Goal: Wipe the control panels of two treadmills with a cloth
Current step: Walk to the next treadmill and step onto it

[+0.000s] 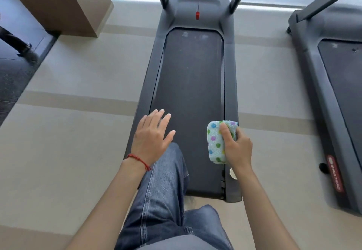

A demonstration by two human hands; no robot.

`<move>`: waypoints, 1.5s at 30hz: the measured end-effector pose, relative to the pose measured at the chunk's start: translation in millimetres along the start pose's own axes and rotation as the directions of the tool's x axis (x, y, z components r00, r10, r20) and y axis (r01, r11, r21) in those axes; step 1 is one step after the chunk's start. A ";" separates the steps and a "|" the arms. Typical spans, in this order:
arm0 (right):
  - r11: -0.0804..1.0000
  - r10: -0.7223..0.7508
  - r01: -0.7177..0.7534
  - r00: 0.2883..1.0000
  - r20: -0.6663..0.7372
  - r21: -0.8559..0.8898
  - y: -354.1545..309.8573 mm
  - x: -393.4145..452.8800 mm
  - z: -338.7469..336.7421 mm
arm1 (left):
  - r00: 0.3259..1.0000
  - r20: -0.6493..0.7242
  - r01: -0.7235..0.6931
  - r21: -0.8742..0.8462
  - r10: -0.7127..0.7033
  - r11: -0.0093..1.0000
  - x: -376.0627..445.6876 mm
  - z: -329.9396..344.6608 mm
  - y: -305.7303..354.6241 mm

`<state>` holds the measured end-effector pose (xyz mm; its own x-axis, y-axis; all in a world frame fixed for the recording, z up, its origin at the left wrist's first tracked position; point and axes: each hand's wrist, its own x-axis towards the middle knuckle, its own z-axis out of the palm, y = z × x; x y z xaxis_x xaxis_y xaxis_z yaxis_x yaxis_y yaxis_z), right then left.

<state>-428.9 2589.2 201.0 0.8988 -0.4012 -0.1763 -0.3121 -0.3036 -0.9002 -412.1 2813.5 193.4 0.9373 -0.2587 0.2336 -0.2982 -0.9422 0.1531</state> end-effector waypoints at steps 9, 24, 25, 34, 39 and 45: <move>1.000 0.014 -0.014 1.000 -0.018 0.019 -32.6 96.9 28.9 | 0.999 -0.018 -0.027 0.001 0.028 1.000 112.0 16.9 -27.1; 0.994 0.102 -0.098 0.992 -0.076 0.049 -215.1 266.7 65.2 | 0.987 -0.016 -0.161 -0.012 0.161 0.987 348.6 -44.5 -88.6; 0.994 0.099 -0.095 0.992 -0.078 0.043 -224.5 273.9 65.7 | 0.986 -0.020 -0.163 -0.014 0.163 0.987 360.0 -49.7 -90.7; 0.997 0.070 -0.066 0.992 -0.102 0.043 -286.9 348.5 64.2 | 0.988 -0.020 -0.157 -0.034 0.156 0.987 456.8 -68.9 -100.8; 0.998 0.040 -0.037 0.996 -0.076 0.043 -306.8 410.1 70.9 | 0.987 -0.039 -0.155 -0.013 0.154 0.988 519.4 -59.4 -109.9; 0.998 0.004 -0.001 0.999 -0.037 0.062 -347.0 503.9 76.3 | 0.994 -0.054 -0.096 -0.006 0.095 0.995 607.3 -54.3 -117.1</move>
<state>155.8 2558.3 394.1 0.8856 -0.4343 -0.1647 -0.2939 -0.2491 -0.9228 182.3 2778.3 369.5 0.8935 -0.3354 0.2986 -0.3877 -0.9117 0.1362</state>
